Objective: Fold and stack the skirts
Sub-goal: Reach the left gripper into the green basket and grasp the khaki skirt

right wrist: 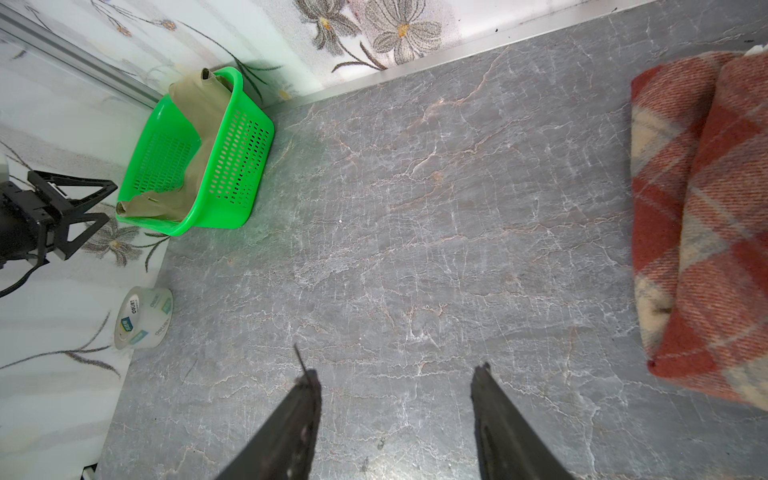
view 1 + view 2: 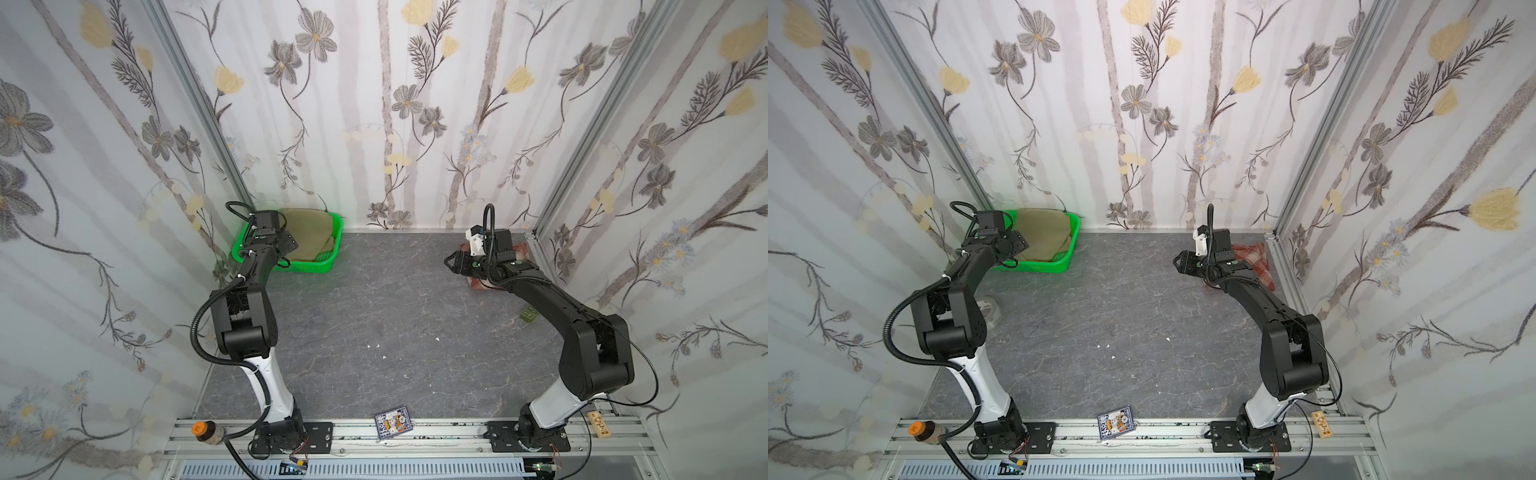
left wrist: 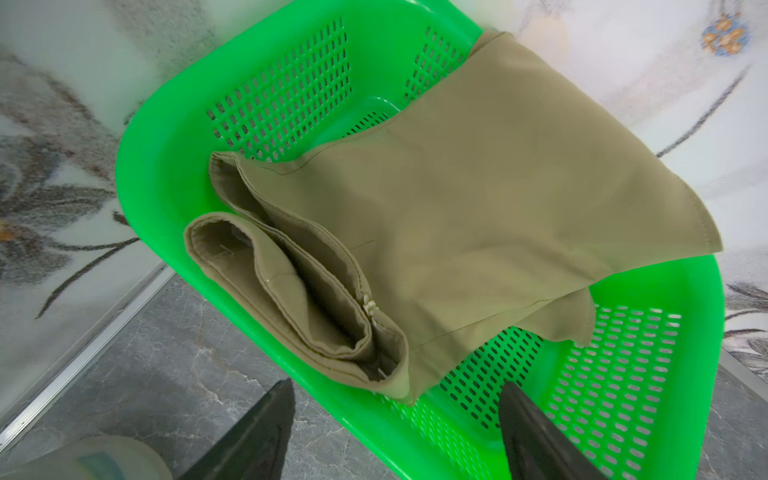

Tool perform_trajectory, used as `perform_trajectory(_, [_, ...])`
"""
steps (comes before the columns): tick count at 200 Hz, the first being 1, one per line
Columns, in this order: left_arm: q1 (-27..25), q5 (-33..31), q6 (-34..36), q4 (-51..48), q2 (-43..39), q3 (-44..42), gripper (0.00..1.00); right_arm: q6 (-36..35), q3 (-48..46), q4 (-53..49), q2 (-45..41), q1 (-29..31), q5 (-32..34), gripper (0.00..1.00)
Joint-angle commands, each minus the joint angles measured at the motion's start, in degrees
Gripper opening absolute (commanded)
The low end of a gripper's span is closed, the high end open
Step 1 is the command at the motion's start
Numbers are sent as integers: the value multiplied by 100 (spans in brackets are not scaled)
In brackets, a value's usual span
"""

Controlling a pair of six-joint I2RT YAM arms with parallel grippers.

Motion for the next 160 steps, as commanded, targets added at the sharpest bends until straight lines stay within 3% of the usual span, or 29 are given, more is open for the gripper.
perform_trajectory(1, [4,-93,139,-82,179,148,78,-67,54,31,62,15,133,58])
perform_trajectory(34, [8,-61,200,-88,420,229,71,-37,54,27,140,10,169,57])
perform_trajectory(49, [6,-22,225,-87,506,287,61,-20,95,11,183,15,191,57])
perform_trajectory(66, [4,34,252,-88,568,340,42,-20,133,-19,196,15,211,57])
perform_trajectory(87, [11,89,288,-81,588,381,27,-22,169,-51,186,15,236,57])
perform_trajectory(106, [4,138,292,-88,575,423,0,-24,210,-83,195,15,265,57])
perform_trajectory(137, [4,333,190,-87,375,677,0,-7,204,-111,164,23,265,57])
perform_trajectory(160, [-7,837,-52,-79,-86,1014,0,14,186,-99,85,24,287,56])
